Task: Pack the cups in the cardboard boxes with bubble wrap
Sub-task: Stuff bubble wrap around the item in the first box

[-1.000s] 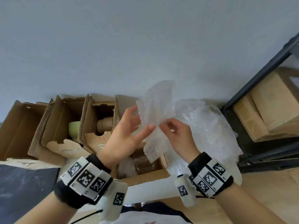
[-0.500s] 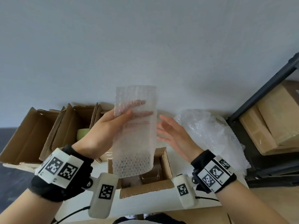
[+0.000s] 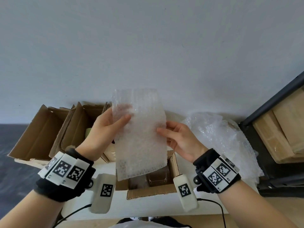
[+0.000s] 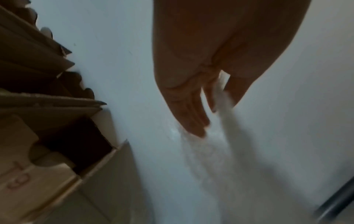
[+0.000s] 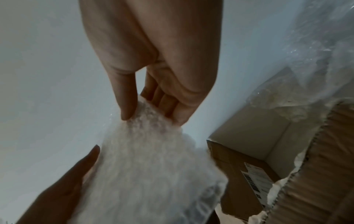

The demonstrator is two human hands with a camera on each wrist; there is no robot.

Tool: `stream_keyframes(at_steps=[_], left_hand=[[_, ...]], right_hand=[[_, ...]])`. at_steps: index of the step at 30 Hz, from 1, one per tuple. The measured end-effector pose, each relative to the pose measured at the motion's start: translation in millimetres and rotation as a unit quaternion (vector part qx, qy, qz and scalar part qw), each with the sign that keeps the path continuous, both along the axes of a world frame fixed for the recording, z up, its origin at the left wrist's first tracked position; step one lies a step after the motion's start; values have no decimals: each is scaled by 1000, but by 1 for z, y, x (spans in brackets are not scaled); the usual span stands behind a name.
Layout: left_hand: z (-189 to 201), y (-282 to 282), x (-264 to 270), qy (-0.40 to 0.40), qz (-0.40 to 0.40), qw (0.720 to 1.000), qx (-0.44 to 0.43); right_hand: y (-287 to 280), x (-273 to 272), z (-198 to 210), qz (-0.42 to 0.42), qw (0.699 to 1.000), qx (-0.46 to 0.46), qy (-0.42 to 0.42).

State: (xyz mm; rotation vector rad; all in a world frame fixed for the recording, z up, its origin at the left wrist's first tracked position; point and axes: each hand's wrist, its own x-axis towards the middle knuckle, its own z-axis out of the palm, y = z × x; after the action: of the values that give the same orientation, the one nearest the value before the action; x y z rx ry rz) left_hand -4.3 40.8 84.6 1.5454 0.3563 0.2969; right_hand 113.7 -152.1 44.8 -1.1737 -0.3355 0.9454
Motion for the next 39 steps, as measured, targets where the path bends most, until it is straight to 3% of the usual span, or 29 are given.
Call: stream_keyframes(at_steps=[2, 6, 8, 14, 18, 25, 27, 30, 32, 34, 36, 39], left_hand=[[-10, 4, -3, 23, 4, 998, 61], [-25, -1, -11, 112, -119, 981, -107], [-29, -3, -12, 106, -103, 977, -153], [-36, -7, -12, 65, -78, 980, -172], [-41, -11, -12, 39, -83, 975, -202], [-42, -10, -10, 81, -180, 963, -185], [-44, -14, -8, 92, -191, 964, -159], [-52, -26, -6, 101, -181, 972, -108], [-61, -34, -5, 93, -143, 983, -66], [-78, -44, -7, 119, -131, 983, 44], [-99, -58, -12, 196, -192, 939, 207], [-135, -78, -17, 260, -277, 858, 346]], right_hand=[[-1, 1, 1, -10, 1000, 12, -4], [-6, 3, 3, -6, 1000, 20, -16], [-10, 5, 5, 1, 1000, 11, -24], [-28, 9, 1, 51, 997, -45, -23], [-36, 8, -5, 45, 998, -22, 21], [-49, 13, -5, 19, 997, -23, 66], [-54, 17, -7, 35, 995, -55, 80], [-59, 16, -15, 34, 985, -170, -5], [-63, 19, -17, -46, 978, -201, -39], [-72, 26, -16, -147, 972, -177, -49], [-80, 30, -11, -186, 965, -163, -83], [-81, 22, -9, -123, 956, -192, -185]])
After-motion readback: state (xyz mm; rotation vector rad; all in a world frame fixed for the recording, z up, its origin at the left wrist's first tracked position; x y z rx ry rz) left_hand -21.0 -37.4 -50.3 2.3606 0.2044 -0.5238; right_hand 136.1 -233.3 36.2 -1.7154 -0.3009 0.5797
